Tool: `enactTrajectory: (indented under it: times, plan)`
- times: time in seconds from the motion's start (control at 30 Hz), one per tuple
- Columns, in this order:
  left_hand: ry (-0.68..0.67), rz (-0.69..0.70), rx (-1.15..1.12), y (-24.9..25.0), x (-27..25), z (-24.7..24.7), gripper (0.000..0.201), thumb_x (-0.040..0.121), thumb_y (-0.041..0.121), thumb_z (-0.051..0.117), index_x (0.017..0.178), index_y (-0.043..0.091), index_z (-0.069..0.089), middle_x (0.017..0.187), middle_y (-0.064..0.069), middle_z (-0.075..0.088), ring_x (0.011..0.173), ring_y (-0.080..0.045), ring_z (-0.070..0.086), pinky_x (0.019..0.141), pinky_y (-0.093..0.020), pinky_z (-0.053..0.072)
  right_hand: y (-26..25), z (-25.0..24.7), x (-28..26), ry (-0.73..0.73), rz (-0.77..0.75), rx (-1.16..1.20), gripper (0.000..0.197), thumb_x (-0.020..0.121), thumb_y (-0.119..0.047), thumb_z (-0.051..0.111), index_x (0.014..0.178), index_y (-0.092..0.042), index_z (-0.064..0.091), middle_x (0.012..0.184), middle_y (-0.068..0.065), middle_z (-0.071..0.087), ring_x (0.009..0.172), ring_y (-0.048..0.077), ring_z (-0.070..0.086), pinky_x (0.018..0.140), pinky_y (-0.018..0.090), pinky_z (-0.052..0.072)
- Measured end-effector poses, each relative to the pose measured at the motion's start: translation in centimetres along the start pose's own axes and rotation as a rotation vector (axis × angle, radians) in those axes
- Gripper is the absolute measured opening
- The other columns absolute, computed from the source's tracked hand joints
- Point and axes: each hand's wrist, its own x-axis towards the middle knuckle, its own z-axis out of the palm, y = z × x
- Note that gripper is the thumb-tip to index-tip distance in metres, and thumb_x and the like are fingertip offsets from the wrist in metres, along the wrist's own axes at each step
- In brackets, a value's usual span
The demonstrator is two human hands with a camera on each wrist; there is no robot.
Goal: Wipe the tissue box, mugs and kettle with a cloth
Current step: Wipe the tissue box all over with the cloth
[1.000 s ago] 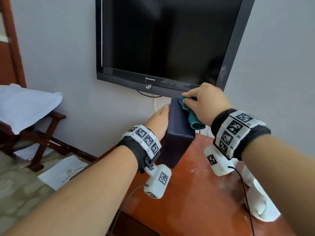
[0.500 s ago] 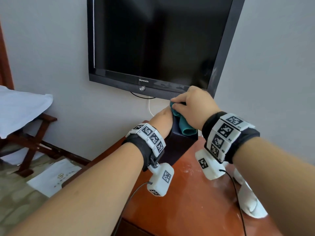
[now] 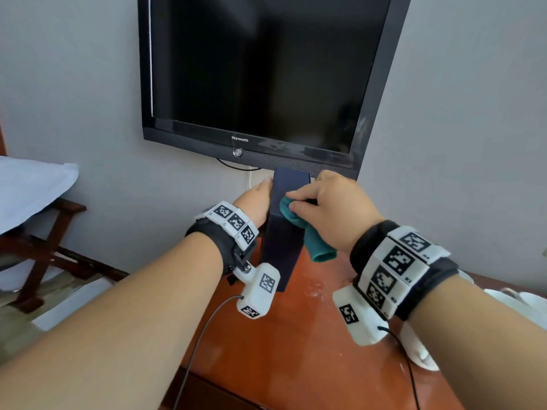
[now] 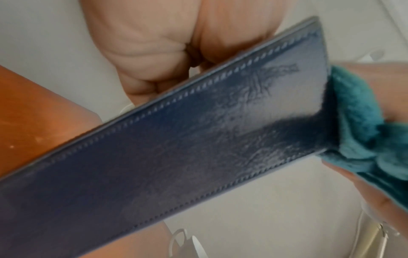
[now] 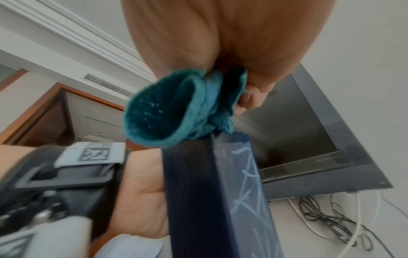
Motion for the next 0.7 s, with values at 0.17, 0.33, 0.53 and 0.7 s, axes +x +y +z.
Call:
enactTrajectory:
  times: [0.17,0.33,0.53,0.7]
  plan:
    - [-0.013,0.019,-0.096,0.2,-1.6,0.7,0.107,0.063,0.086,0.037,0.147,0.022,0.054,0.149,-0.009,0.057,0.137,-0.031,0.055,0.116,-0.052,0.043,1.9,-0.7,1.3,0.084,0.117,0.041,0.026,0.102,-0.033,0.062,0.125,-0.031,0.075,0.107,-0.006,0.061,0.102,0.015,0.055,0.083,0.021,0.034]
    - [-0.007,0.057,0.000,1.2,-3.9,0.3,0.049,0.094,0.071,0.035,0.122,0.044,0.064,0.126,0.002,0.069,0.117,-0.020,0.065,0.108,-0.040,0.048,1.9,-0.8,4.3,0.128,0.108,0.044,0.026,0.102,-0.030,0.063,0.124,-0.025,0.076,0.123,-0.004,0.073,0.115,0.019,0.064,0.087,0.019,0.037]
    - [0.067,0.216,0.362,0.2,-3.1,0.2,0.015,0.113,0.037,0.036,0.113,0.050,0.044,0.090,0.027,0.050,0.092,-0.003,0.059,0.077,-0.019,0.039,0.2,-0.2,5.7,0.049,-0.021,-0.093,0.029,0.105,-0.031,0.056,0.129,-0.032,0.072,0.114,-0.003,0.050,0.117,0.024,0.056,0.096,0.028,0.040]
    - [0.028,0.060,0.045,0.2,-2.7,0.4,0.047,0.094,0.073,0.038,0.119,0.043,0.064,0.121,0.006,0.070,0.119,-0.020,0.064,0.109,-0.039,0.047,1.3,-0.9,5.4,0.035,0.002,-0.069,0.029,0.104,-0.028,0.059,0.129,-0.031,0.073,0.104,-0.018,0.059,0.116,0.015,0.058,0.091,0.020,0.035]
